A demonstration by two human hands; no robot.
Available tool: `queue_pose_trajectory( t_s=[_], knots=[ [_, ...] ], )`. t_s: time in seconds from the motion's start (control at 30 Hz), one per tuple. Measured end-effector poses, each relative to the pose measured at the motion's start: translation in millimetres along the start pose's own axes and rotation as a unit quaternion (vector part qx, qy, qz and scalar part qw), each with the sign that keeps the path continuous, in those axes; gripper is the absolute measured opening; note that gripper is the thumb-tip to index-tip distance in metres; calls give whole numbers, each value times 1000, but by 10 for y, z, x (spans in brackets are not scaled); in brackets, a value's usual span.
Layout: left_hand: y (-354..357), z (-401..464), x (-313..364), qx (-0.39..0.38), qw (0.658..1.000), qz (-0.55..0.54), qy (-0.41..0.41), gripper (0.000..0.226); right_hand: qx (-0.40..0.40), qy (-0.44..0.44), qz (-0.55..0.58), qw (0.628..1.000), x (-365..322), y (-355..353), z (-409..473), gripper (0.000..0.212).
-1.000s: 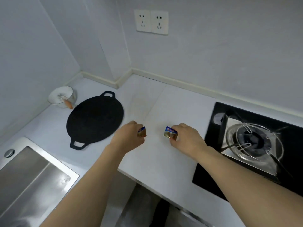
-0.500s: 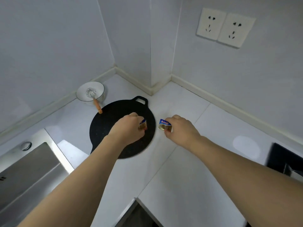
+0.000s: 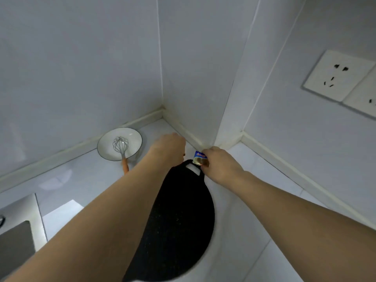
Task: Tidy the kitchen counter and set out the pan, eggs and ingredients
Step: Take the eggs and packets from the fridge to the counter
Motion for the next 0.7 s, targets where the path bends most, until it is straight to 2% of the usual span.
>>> queue_pose_trajectory(
  t_s=[0.17, 0.33, 0.57, 0.7],
  knots=[
    [156, 485, -322, -18, 998, 64, -10, 37, -14, -38, -6, 999, 32, 213, 697, 28],
    [507, 760, -349, -49, 996, 77, -8, 34, -54, -8, -10, 998, 142, 531, 1102, 26],
    [602, 887, -456, -57, 997, 53, -11, 36, -77, -6, -12, 997, 153, 601, 1219, 21],
    [496, 797, -480, -53, 998, 33, -6, 37, -55, 3, 11, 998, 125, 419, 1063, 27]
  ],
)
Point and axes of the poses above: each hand's wrist, its own z-axis towards the middle knuckle, its own y-axis out of the palm, x = y × z, the point moved 3 cm from there along z, towards the middle knuckle, and after that the axes turned 12 degrees about -y, right-handed, at the moved point
